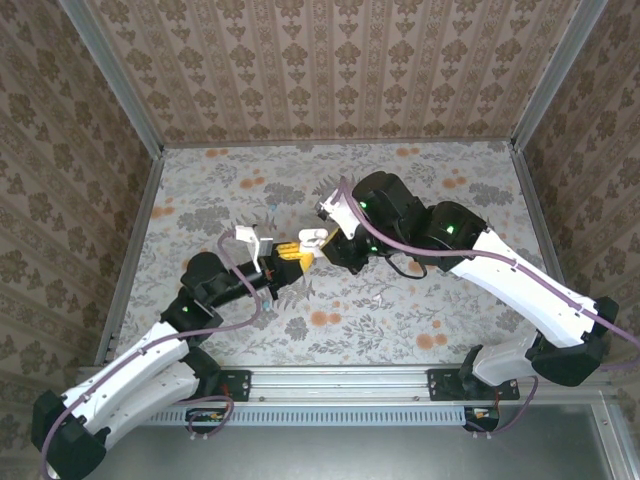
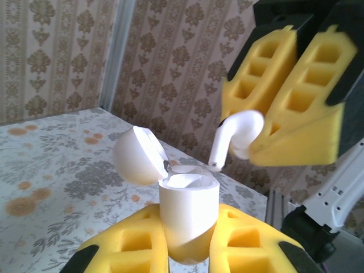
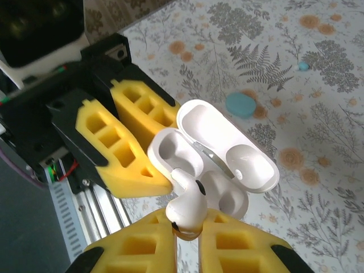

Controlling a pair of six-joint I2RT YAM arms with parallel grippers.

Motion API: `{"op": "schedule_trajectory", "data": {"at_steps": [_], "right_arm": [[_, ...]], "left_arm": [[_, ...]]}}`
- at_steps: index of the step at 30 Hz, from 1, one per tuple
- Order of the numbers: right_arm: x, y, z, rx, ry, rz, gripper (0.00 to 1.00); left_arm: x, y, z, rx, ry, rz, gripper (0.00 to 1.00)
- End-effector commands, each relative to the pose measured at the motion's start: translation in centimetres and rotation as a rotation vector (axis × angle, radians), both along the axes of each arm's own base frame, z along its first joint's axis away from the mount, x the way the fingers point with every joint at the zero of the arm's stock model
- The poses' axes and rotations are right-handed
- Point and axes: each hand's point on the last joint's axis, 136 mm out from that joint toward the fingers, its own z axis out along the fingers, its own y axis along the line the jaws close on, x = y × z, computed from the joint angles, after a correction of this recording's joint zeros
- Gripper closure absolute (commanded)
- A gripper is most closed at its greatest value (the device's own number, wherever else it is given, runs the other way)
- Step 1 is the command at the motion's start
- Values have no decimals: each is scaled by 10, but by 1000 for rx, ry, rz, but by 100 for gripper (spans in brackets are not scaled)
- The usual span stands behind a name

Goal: Insert wireless bluetooth earbuds into charging case

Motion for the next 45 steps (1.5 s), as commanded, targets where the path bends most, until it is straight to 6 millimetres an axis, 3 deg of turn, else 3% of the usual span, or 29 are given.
{"op": "schedule_trajectory", "data": {"at_steps": [1, 11, 19, 27, 35, 45], "right_arm": [[-1, -8, 2, -64, -54, 49, 87], [-2, -9, 1, -84, -79, 80, 87], [-19, -1, -1, -79, -74, 186, 87], [-20, 9, -25, -164, -25, 251, 87], [-25, 15, -24, -146, -28, 302, 86], [-36, 10, -47, -255, 55, 392, 81]], "left_arm": [[-14, -4, 18, -13, -39, -86, 100], [-18, -6, 18, 1, -74, -118, 100], [-23, -7, 20, -2, -92, -150, 100], [-27, -10, 21, -2, -102, -181, 100], [-31, -11, 21, -4, -117, -207, 100], [-48, -15, 21, 3, -181, -316, 100]]}}
